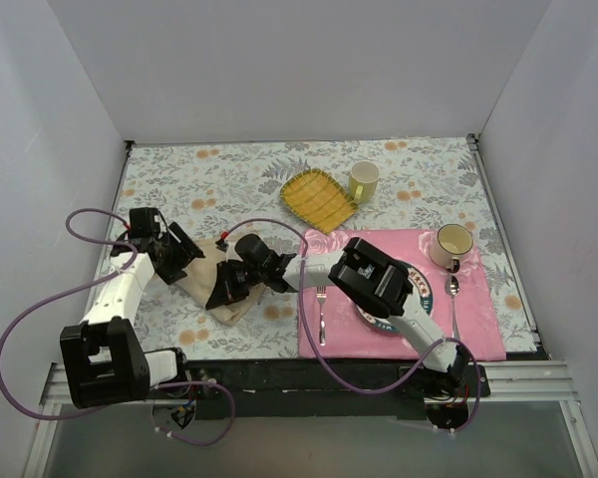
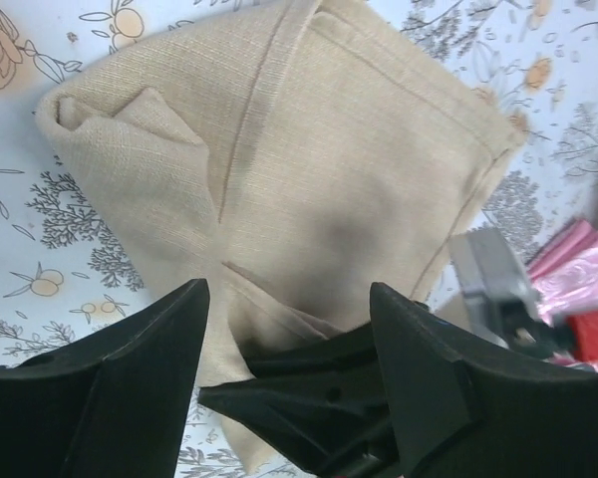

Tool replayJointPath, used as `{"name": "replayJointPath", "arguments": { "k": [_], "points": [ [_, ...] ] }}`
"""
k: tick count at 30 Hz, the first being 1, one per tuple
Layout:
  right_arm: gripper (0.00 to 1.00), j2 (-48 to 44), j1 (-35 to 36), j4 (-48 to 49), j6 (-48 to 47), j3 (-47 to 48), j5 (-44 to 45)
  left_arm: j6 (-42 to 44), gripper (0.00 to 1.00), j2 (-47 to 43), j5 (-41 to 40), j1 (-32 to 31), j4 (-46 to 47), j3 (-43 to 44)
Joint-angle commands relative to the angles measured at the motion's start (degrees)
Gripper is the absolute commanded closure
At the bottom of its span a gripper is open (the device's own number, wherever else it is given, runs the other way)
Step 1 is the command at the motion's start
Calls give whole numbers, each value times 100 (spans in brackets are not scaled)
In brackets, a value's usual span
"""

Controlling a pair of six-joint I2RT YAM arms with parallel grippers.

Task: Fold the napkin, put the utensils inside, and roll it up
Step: Roll the napkin with the utensil

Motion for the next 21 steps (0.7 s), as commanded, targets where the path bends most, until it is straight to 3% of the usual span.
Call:
{"name": "replayJointPath", "arguments": {
  "k": [1,5,11,16,21],
  "points": [
    [99,370,74,753,1248,-335,-434,-283,37,-378,238,-17,34,-164],
    [99,318,30,1525,1792,-817,-294,-520,44,-108,624,1,368,-287],
    [99,274,-5,1817,1838,-1030,-267,-723,50,535,635,-8,834,-497],
    [98,142,-49,1695,1390,-1127,-276,-784,50,834,195,211,1168,-779],
    [85,-121,-76,835,390,-855,-337,-776,52,1185,19,378,1466,-902]
  ]
}}
